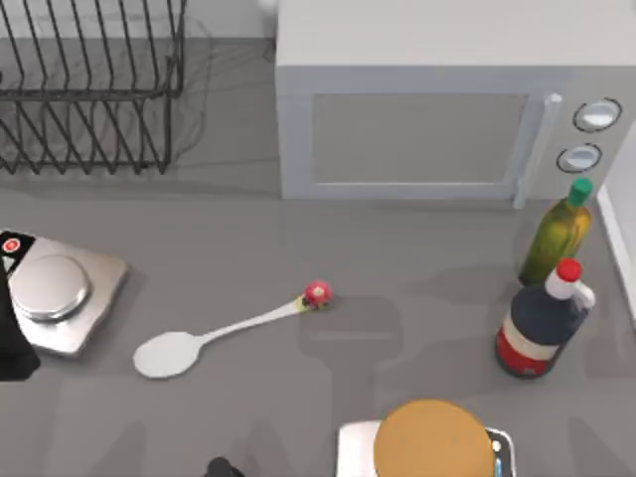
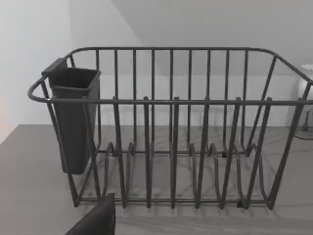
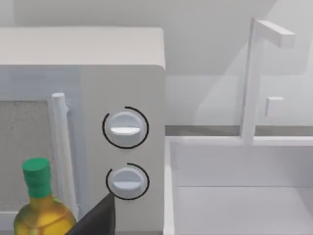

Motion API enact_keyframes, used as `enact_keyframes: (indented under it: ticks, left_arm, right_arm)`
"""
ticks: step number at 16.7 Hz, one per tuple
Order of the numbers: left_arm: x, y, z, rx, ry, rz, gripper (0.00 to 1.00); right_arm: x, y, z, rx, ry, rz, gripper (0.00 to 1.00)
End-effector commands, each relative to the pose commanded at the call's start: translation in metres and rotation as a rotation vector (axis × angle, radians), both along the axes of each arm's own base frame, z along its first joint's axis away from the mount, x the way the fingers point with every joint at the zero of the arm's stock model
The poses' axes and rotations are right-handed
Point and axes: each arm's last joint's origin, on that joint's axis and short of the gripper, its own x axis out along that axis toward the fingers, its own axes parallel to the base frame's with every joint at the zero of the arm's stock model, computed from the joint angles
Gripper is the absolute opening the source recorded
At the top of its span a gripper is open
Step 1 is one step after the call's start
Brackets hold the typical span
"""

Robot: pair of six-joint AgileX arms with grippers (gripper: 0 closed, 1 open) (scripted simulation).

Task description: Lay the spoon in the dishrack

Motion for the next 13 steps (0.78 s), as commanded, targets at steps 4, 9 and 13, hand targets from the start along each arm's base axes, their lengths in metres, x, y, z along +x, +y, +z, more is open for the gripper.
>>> enact_keyframes:
  ticks: [4,9,13]
  left_arm:
    - [0.000,-0.001,0.005,0.011,0.014,-0.016,1.00]
    - [0.004,-0.011,0.042,0.096,0.163,-0.113,1.00]
    - [0.030,-0.026,0.076,0.219,0.417,-0.231,1.00]
  right_arm:
    - [0.000,0.000,0.000,0.000,0.000,0.000,1.00]
    - [0.000,0.000,0.000,0.000,0.000,0.000,1.00]
    - [0.000,0.000,0.000,0.000,0.000,0.000,1.00]
